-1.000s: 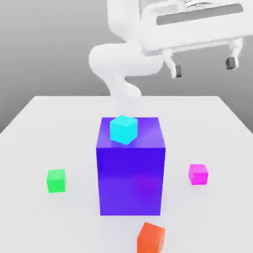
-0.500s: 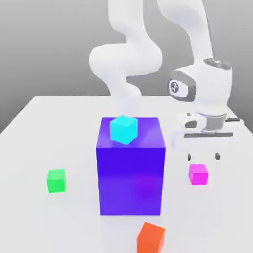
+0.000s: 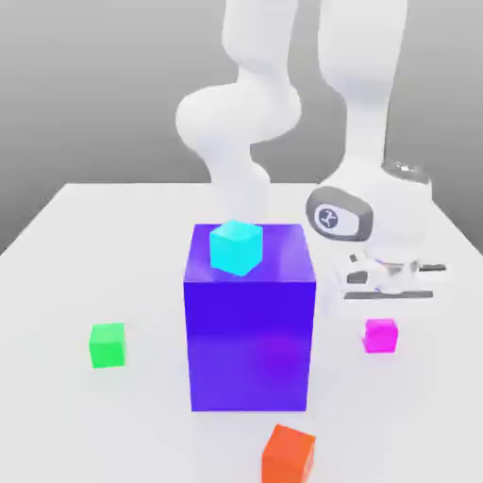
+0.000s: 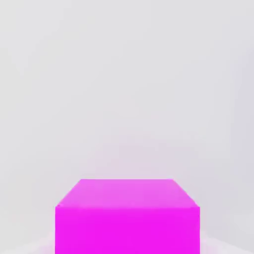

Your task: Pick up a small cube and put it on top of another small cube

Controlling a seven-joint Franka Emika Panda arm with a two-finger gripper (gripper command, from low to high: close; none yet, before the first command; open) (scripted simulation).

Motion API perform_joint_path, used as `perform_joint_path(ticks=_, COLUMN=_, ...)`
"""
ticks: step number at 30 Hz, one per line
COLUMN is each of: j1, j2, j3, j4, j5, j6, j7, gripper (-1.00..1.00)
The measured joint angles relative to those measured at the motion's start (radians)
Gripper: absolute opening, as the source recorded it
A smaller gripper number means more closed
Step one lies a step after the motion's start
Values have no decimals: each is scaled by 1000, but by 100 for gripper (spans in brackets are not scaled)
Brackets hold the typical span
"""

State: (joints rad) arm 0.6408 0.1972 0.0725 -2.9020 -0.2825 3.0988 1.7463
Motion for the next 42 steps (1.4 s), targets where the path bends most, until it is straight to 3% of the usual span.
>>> perform_joint_path(ticks=4, j1=-62, j2=-142, j3=121, j4=-32, j5=210, j6=-109, j7=-153, gripper=-100)
perform_joint_path(ticks=6, j1=-34, j2=-215, j3=122, j4=-46, j5=291, j6=-167, j7=-208, gripper=-100)
perform_joint_path(ticks=8, j1=-60, j2=-232, j3=95, j4=-29, j5=304, j6=-208, j7=-262, gripper=-100)
perform_joint_path(ticks=33, j1=-466, j2=-82, j3=-124, j4=484, j5=-438, j6=-622, j7=-1312, gripper=-100)
perform_joint_path(ticks=39, j1=-643, j2=-105, j3=-250, j4=497, j5=-538, j6=-652, j7=-1406, gripper=-100)
perform_joint_path(ticks=42, j1=-748, j2=-154, j3=-302, j4=430, j5=-505, j6=-628, j7=-1311, gripper=-100)
